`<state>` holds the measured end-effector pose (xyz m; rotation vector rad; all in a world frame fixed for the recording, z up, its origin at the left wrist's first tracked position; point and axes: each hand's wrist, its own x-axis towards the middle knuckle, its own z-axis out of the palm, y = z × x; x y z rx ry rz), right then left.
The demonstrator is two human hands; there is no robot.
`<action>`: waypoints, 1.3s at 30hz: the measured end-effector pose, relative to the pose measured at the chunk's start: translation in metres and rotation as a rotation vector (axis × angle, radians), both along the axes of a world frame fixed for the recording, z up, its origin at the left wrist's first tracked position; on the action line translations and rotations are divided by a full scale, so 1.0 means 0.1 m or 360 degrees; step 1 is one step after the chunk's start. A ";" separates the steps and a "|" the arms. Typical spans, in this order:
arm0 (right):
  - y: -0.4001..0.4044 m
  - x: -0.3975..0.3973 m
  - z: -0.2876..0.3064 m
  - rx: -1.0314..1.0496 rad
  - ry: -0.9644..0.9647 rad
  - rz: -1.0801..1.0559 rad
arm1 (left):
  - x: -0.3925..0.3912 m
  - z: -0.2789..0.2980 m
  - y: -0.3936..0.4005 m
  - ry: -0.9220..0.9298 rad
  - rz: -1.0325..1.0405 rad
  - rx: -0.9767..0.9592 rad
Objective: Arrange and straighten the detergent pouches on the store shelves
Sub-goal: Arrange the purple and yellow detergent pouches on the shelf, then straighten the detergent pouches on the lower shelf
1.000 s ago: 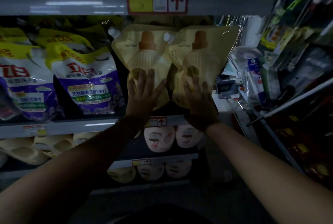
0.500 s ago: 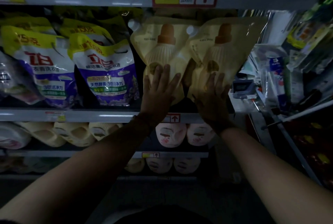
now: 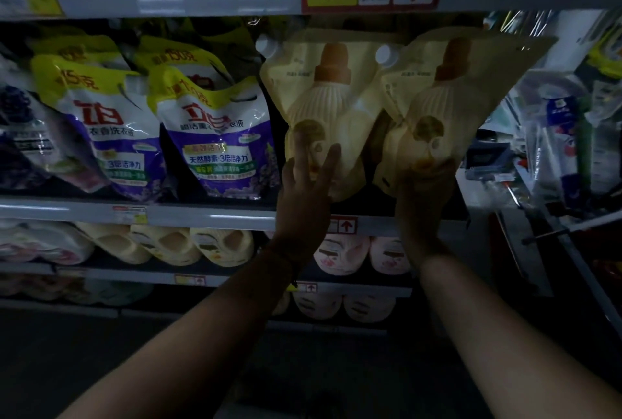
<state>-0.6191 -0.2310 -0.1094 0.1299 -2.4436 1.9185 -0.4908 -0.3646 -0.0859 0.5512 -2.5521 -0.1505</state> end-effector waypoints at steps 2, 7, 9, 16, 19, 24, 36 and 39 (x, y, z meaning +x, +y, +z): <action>-0.12 -0.04 0.00 0.0206 0.0073 -0.0265 | -0.03 0.01 -0.08 -0.0031 -0.0004 -0.0040; -0.16 -0.08 -0.06 0.0380 0.0155 -0.0353 | -0.02 0.03 -0.20 -0.0070 -0.0077 -0.0062; -0.10 -0.07 -0.12 0.0308 0.0141 -0.0216 | 0.00 0.04 -0.19 -0.0081 -0.0087 -0.0006; 0.00 0.63 0.09 0.0510 0.0140 0.0511 | 0.40 0.19 -0.20 -0.0229 -0.0123 -0.0123; -0.13 1.05 0.15 0.0700 0.0479 0.0903 | 0.75 0.13 -0.35 -0.0394 -0.0056 -0.0140; -0.48 1.33 0.10 0.0804 0.0494 0.1444 | 1.38 0.01 -0.67 -0.0756 0.0145 -0.0062; -1.40 2.05 0.32 0.1142 0.1032 0.1628 | 2.29 0.17 -1.34 -0.0740 0.0569 0.0131; -1.64 2.18 0.38 0.1218 0.1020 0.1688 | 2.45 0.15 -1.57 -0.0668 0.0600 0.0196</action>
